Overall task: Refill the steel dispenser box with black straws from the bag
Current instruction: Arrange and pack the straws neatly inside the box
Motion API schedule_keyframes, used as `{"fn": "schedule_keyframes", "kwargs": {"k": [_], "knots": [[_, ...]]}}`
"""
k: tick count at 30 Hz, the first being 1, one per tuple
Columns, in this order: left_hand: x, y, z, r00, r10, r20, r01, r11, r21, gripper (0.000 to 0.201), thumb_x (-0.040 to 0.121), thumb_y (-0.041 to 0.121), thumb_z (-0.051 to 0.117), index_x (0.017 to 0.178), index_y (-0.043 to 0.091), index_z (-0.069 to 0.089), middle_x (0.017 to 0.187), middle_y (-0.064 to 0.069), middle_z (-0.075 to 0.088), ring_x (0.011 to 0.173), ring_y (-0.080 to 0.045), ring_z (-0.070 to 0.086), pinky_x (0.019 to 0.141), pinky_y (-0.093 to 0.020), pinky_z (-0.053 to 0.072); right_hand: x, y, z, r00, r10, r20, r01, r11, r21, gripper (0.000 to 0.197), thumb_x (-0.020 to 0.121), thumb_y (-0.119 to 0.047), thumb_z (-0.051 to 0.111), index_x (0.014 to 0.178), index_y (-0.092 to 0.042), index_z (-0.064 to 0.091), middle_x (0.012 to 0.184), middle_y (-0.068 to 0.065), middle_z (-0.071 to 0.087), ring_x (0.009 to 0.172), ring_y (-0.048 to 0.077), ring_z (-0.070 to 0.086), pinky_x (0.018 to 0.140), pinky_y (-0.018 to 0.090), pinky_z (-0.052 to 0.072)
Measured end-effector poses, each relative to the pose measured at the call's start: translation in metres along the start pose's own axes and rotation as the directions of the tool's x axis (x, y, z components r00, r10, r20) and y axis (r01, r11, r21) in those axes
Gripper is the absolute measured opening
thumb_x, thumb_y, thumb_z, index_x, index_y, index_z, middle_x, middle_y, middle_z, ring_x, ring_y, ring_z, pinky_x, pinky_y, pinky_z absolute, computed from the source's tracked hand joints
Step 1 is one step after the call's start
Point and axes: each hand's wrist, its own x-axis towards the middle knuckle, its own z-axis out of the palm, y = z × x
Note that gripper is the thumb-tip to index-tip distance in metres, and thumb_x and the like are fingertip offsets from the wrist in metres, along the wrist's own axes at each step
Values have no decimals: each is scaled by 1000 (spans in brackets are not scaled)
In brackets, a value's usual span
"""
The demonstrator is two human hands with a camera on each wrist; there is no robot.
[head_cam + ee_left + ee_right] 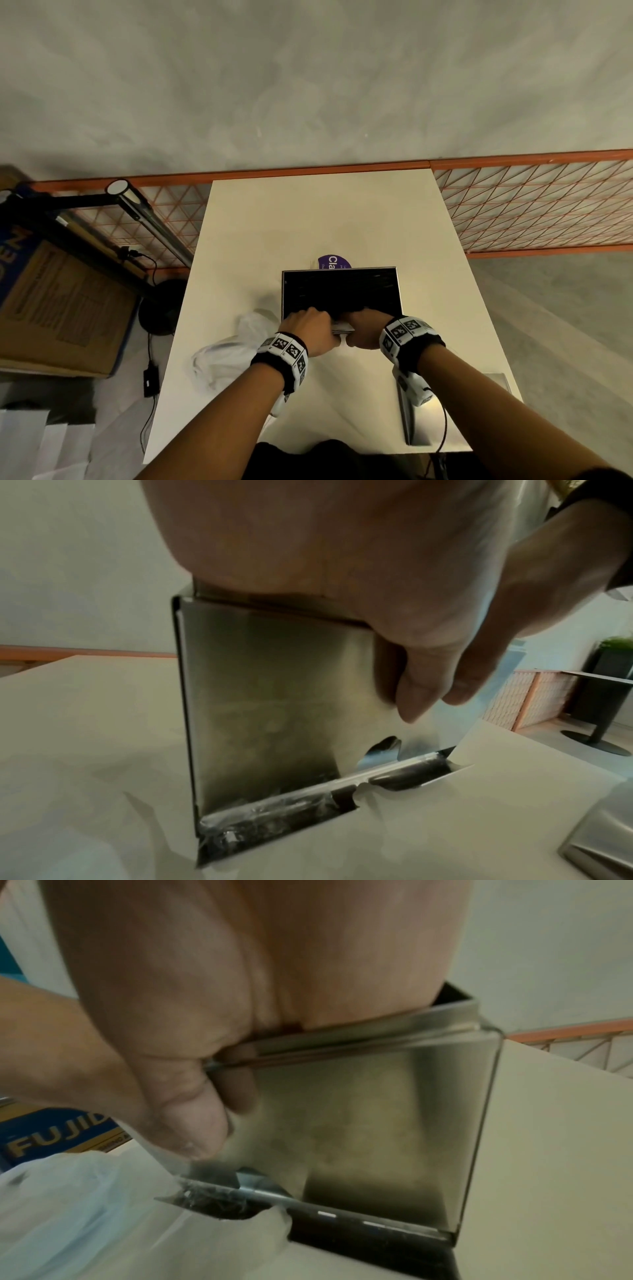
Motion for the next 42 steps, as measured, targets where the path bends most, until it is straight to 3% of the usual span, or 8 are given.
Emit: {"fn": "schedule_keyframes", "kwargs": {"k": [7, 17, 22, 26, 29, 32, 36, 42], "knots": [[-1, 0, 1, 996, -12, -91, 16, 999, 43, 39, 88, 51, 58, 105, 20, 75, 101, -6, 73, 96, -32, 71, 79, -36, 47, -4, 11, 0, 999, -17, -48, 15, 999, -31, 57, 85, -28, 61, 139, -39, 48, 128, 2, 64, 115, 29, 60, 97, 41, 50], [3, 0, -14, 990, -18, -142, 29, 997, 78, 35, 87, 49, 62, 102, 20, 74, 102, -7, 73, 97, -33, 71, 83, -37, 54, -8, 13, -18, 994, 11, -110, -21, 995, -93, 47, 85, -40, 63, 129, -30, 56, 122, 3, 66, 110, 28, 63, 90, 42, 54], [0, -8, -18, 986, 98, -132, -90, 994, 68, 32, 92, 44, 61, 112, 21, 71, 107, -6, 72, 100, -33, 69, 82, -38, 53, -19, 15, -25, 998, -21, -61, 13, 993, -121, 36, 89, -38, 56, 124, -26, 59, 117, 7, 65, 104, 31, 64, 85, 39, 53], [0, -21, -20, 924, 262, -278, -281, 959, -31, 39, 88, 50, 69, 114, 21, 63, 112, 4, 59, 108, -21, 57, 88, -38, 51, -29, 18, -38, 944, -152, -293, 146, 988, -42, 23, 88, -41, 57, 100, -25, 67, 102, 2, 68, 97, 28, 65, 81, 39, 54], [9, -23, -18, 855, 322, -407, -333, 942, 46, 71, 77, 67, 64, 129, 20, 56, 128, 1, 47, 119, -21, 45, 99, -38, 47, -20, 19, -40, 861, -256, -439, 229, 967, -114, 49, 86, -52, 61, 123, -19, 63, 125, 2, 60, 117, 24, 54, 95, 42, 48], [23, -20, -15, 882, 290, -371, -281, 957, 78, 104, 74, 76, 66, 153, 15, 37, 155, -7, 30, 146, -26, 28, 122, -46, 28, -6, 17, -35, 882, -217, -418, 143, 969, -202, 93, 76, -73, 59, 148, -19, 38, 154, 4, 34, 143, 25, 30, 115, 49, 28], [35, -18, -7, 938, 234, -255, -219, 972, 85, 122, 72, 76, 69, 163, 15, 15, 168, -7, 13, 157, -24, 8, 127, -54, 11, 8, 20, -20, 934, -138, -330, 63, 972, -228, 129, 58, -82, 67, 156, -19, 12, 163, 6, 13, 150, 28, 11, 119, 57, 14], [36, -16, -6, 947, 212, -240, -192, 976, 102, 106, 73, 79, 64, 156, 21, 32, 149, -1, 45, 139, -24, 41, 122, -47, 27, 12, 19, -8, 932, -106, -346, 23, 972, -234, 98, 70, -60, 70, 150, -27, 26, 144, 1, 42, 131, 25, 42, 106, 49, 37]]}}
